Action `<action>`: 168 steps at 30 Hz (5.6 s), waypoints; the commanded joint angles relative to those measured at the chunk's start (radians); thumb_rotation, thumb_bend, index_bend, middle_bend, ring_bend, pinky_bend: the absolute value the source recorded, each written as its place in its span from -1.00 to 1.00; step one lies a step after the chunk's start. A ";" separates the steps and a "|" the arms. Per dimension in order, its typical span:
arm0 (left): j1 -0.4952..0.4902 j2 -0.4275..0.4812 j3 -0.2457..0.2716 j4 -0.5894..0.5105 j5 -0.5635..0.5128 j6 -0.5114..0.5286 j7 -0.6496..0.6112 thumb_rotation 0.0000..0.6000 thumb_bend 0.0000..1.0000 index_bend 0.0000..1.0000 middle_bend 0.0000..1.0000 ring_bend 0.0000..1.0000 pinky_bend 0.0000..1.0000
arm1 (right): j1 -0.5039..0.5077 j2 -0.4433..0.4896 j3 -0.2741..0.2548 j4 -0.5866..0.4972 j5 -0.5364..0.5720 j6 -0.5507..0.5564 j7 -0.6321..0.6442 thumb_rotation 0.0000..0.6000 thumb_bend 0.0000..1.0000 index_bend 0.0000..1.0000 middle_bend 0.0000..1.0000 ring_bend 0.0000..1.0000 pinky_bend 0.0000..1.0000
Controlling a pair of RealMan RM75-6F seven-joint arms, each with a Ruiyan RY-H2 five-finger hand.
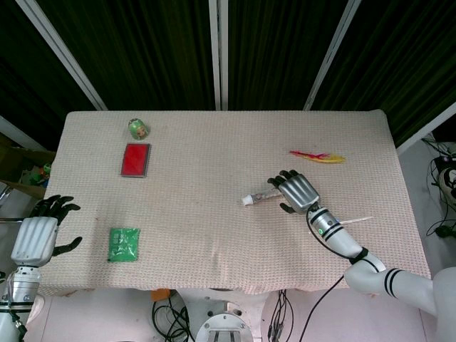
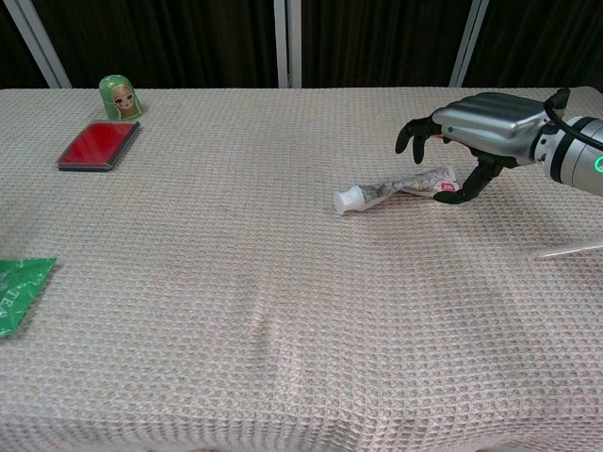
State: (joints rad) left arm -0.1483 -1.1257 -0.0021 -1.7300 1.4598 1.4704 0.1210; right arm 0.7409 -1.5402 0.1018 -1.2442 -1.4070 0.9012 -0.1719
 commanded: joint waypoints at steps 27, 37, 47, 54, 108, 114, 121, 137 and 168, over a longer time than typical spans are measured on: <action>0.014 -0.013 -0.007 0.013 0.060 0.009 -0.025 1.00 -0.69 -0.39 -0.59 -0.73 -0.66 | 0.081 -0.162 -0.017 0.275 -0.062 -0.035 0.083 1.00 -0.41 -0.05 -0.06 -0.46 -0.26; 0.017 -0.024 -0.012 0.038 0.090 0.027 -0.042 1.00 -0.69 -0.39 -0.59 -0.73 -0.66 | 0.086 -0.187 -0.022 0.321 -0.083 -0.008 0.127 1.00 -0.11 0.29 0.18 -0.21 0.06; -0.061 -0.019 -0.057 0.034 0.128 -0.029 -0.084 1.00 -0.70 -0.39 -0.59 -0.73 -0.66 | 0.065 -0.264 -0.019 0.440 -0.149 0.156 0.430 1.00 0.23 0.64 0.38 0.06 0.42; -0.188 -0.022 -0.135 0.037 0.177 -0.096 -0.136 1.00 -0.70 -0.37 -0.57 -0.73 -0.65 | 0.046 -0.360 0.013 0.546 -0.176 0.344 0.826 1.00 0.28 0.71 0.41 0.10 0.45; -0.669 -0.212 -0.138 0.209 0.329 -0.322 -0.056 1.00 -0.34 -0.23 -0.68 -0.74 -0.67 | 0.086 -0.451 -0.049 0.620 -0.254 0.472 1.138 1.00 0.30 0.83 0.47 0.18 0.50; -0.679 -0.216 -0.131 0.211 0.324 -0.320 -0.060 1.00 -0.33 -0.22 -0.68 -0.74 -0.67 | 0.087 -0.450 -0.049 0.615 -0.254 0.474 1.138 1.00 0.30 0.84 0.47 0.18 0.51; -0.684 -0.222 -0.123 0.217 0.317 -0.314 -0.062 1.00 -0.33 -0.16 -0.68 -0.74 -0.67 | 0.086 -0.449 -0.050 0.610 -0.255 0.477 1.141 1.00 0.30 0.84 0.47 0.18 0.51; -0.688 -0.236 -0.114 0.243 0.315 -0.282 -0.054 1.00 -0.34 -0.08 -0.66 -0.74 -0.67 | 0.083 -0.450 -0.054 0.610 -0.259 0.485 1.149 1.00 0.29 0.86 0.48 0.20 0.53; -0.676 -0.278 -0.108 0.292 0.321 -0.190 -0.072 1.00 -0.34 0.10 -0.61 -0.74 -0.65 | 0.084 -0.466 -0.050 0.610 -0.256 0.492 1.188 1.00 0.26 0.89 0.48 0.21 0.54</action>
State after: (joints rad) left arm -0.8242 -1.4034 -0.1104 -1.4379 1.7810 1.2804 0.0494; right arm 0.8248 -2.0062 0.0516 -0.6348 -1.6638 1.3932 1.0157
